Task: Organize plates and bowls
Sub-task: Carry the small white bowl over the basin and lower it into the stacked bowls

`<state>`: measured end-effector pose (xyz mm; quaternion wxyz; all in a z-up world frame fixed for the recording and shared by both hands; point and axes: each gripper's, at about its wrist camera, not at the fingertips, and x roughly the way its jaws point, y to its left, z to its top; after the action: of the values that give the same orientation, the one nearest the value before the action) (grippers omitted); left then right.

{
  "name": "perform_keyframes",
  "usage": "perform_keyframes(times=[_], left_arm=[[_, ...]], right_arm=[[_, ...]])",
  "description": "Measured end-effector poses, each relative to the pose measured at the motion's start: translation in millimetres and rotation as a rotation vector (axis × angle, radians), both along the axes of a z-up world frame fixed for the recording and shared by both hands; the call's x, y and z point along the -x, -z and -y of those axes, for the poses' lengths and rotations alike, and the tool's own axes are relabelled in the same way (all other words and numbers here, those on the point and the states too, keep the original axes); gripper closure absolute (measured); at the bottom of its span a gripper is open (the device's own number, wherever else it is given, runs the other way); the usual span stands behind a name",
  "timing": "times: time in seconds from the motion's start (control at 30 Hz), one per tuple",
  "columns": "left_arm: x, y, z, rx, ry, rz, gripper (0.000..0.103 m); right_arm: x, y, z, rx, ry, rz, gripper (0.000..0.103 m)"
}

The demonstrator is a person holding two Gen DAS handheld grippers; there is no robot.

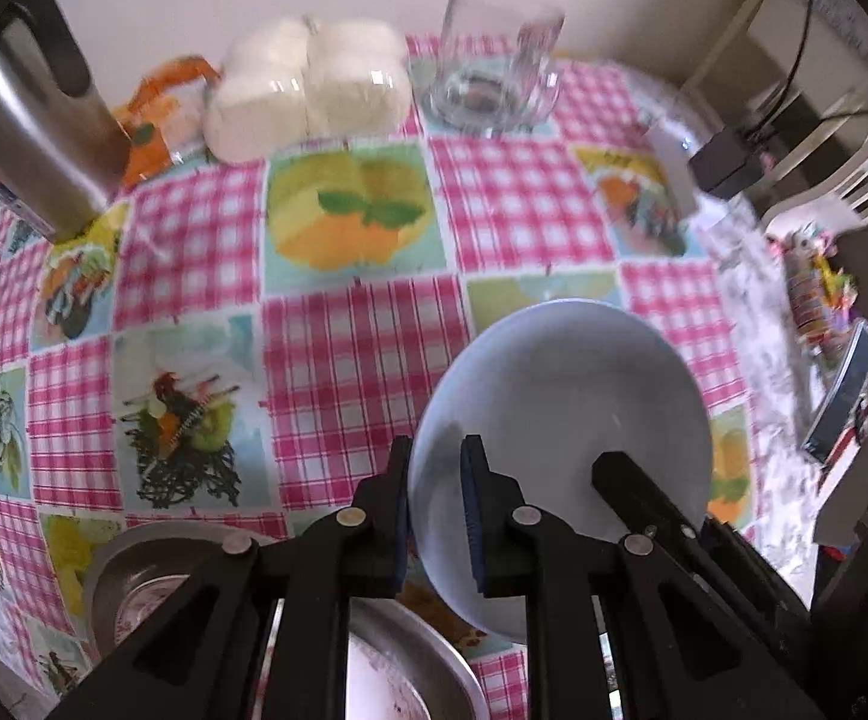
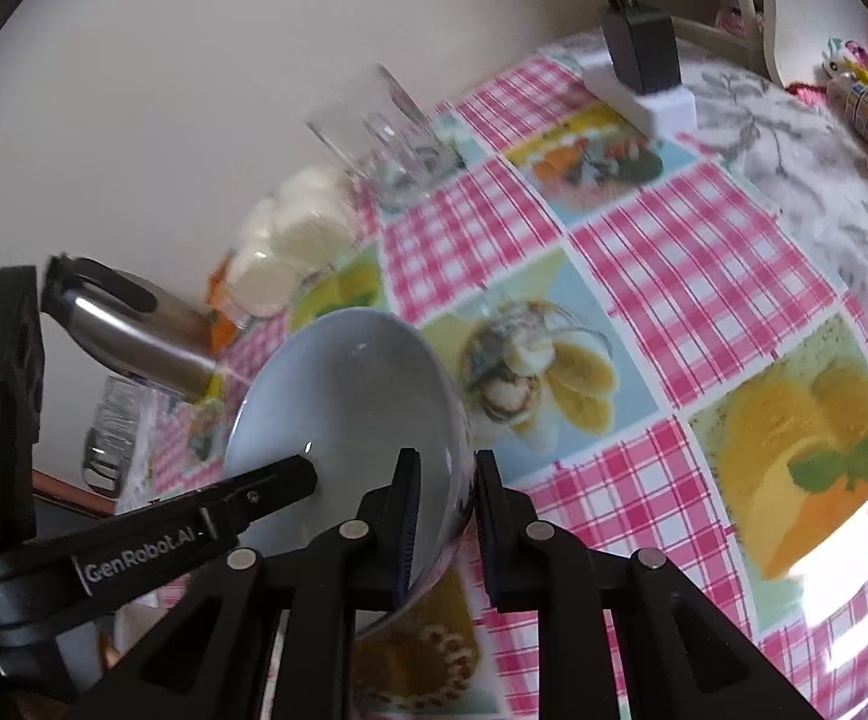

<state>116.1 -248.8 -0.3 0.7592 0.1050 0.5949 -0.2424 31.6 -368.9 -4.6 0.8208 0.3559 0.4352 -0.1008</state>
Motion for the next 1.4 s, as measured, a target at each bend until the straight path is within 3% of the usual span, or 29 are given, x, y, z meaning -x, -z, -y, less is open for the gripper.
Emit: perform_keyframes(times=[0.2, 0.57, 1.2, 1.4], left_arm=[[4.6, -41.0, -29.9, 0.063, -0.024, 0.095, 0.087], [13.4, -74.4, -101.2, 0.215, -0.102, 0.163, 0.087], [31.6, -95.9, -213.1, 0.420, -0.268, 0.246, 0.087], [36.0, -92.3, -237.4, 0.483, -0.303, 0.227, 0.087]], right_arm=[[1.3, -20.0, -21.5, 0.015, -0.047, 0.031, 0.084], [4.2, -62.8, -67.6, 0.083, -0.135, 0.102, 0.084], [0.8, -92.8, -155.9, 0.160, -0.300, 0.155, 0.082], [2.9, -96.8, -175.9, 0.186, -0.342, 0.155, 0.081]])
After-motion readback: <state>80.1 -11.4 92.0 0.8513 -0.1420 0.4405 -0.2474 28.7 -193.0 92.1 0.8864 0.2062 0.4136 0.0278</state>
